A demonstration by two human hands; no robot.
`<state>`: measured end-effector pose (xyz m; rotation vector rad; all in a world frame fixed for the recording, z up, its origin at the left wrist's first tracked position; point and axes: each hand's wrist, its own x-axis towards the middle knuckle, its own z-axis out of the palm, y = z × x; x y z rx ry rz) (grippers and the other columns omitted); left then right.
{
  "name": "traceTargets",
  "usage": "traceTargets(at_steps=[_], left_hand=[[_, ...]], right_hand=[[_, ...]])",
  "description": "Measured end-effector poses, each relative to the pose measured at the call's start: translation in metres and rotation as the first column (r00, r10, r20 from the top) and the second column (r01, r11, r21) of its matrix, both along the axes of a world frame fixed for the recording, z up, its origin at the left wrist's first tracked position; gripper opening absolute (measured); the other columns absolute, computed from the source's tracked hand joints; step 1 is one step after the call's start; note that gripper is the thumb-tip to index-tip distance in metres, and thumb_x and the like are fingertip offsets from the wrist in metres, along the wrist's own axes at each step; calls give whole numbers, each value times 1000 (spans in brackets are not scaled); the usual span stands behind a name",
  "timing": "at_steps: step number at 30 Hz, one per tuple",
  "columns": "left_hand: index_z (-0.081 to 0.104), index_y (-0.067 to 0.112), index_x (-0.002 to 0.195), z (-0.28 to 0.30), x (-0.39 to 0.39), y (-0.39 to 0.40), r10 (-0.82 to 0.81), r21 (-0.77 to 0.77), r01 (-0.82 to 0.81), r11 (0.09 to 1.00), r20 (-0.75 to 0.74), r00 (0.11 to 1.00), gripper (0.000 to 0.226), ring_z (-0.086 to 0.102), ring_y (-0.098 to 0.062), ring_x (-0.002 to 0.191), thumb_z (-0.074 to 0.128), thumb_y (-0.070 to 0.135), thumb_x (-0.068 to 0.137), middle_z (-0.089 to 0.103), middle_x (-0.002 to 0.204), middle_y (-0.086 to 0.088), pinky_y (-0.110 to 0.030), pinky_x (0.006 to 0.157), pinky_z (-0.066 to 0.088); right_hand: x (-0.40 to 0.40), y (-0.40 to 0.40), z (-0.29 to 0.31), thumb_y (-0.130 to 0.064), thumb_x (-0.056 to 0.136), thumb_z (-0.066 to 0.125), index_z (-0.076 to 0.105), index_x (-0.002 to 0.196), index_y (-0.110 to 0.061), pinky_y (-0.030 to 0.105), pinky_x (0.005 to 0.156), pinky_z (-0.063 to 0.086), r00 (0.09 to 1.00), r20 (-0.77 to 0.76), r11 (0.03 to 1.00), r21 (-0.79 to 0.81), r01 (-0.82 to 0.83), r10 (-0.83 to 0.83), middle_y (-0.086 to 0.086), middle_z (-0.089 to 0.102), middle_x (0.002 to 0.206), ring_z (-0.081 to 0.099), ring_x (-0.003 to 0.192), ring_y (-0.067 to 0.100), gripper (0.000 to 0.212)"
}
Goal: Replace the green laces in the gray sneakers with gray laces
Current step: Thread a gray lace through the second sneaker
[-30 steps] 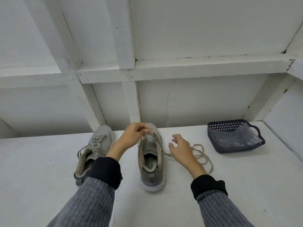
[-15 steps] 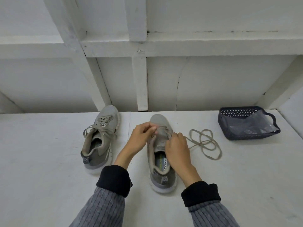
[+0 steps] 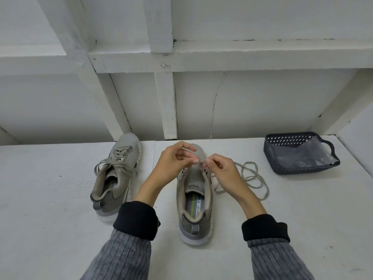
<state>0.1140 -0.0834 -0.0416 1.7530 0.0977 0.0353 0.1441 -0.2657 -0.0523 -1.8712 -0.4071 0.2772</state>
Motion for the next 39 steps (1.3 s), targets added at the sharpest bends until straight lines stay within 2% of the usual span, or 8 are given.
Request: traceTargets(at_steps=[7,11,13,19,26,30,36,39], left_hand=[[77,12,96,-11,10,1,-78,91,86,992,-91,993,13,64,-7,74,67,7,91,73,79,0,-21,75,53],[77,8,88,-10,17,-10,-25,201,40,979,-77,997,4,67,-5,70,74,10,86,76,77,-2,-12,70,50],[77,9,85,-11,20,-13,4,250,9,968,-50,999,4,70,-5,75,77,13,83,76,77,-1,-8,69,47],[79,21,81,-20,24,-6,29,311,-25,950,-10,1000,1,62,6,71,78,21,82,74,75,9,-7,66,42],[80,25,83,-37,39,4,67,468,6,884,-139,988,3,58,4,72,77,24,83,66,71,19,-5,61,39],[80,27,73,-44,49,3,86,496,28,868,-206,975,6,64,1,73,81,22,74,70,67,19,-29,68,54],[79,30,76,-55,45,-12,192,483,-130,866,-83,978,9,53,-5,84,87,28,71,53,79,17,-22,63,42],[75,38,72,-64,41,-14,234,406,-189,894,-64,970,16,52,-13,93,87,27,70,51,85,13,-34,72,49]], right_hand=[[14,-32,-9,-19,97,54,63,75,-19,16,54,32,982,28,982,36,186,-187,-4,46,62,38,57,2,24],[16,-30,-16,-21,95,57,63,106,-28,23,82,40,973,154,962,-184,201,-174,-17,61,100,50,96,7,14],[18,-22,-14,-24,95,57,58,121,-32,15,78,39,989,114,977,-177,118,-99,-19,61,110,51,91,1,27],[27,-6,-20,-17,91,64,70,91,-21,15,59,45,994,-111,1000,28,-7,10,-5,70,77,59,64,-3,8],[41,1,-44,-16,87,71,68,78,-15,22,57,46,983,-132,990,-82,116,-126,-3,58,62,54,55,8,9],[45,5,-52,-17,86,71,70,79,-18,17,61,42,990,-42,983,-132,129,-136,10,61,65,53,62,11,8],[52,2,-48,-15,91,63,69,84,-12,14,62,33,984,171,935,-355,21,42,-5,51,76,46,70,4,9],[56,4,-44,-14,94,57,65,90,-8,20,67,35,940,285,868,-496,-23,188,-2,47,85,43,77,10,11]])
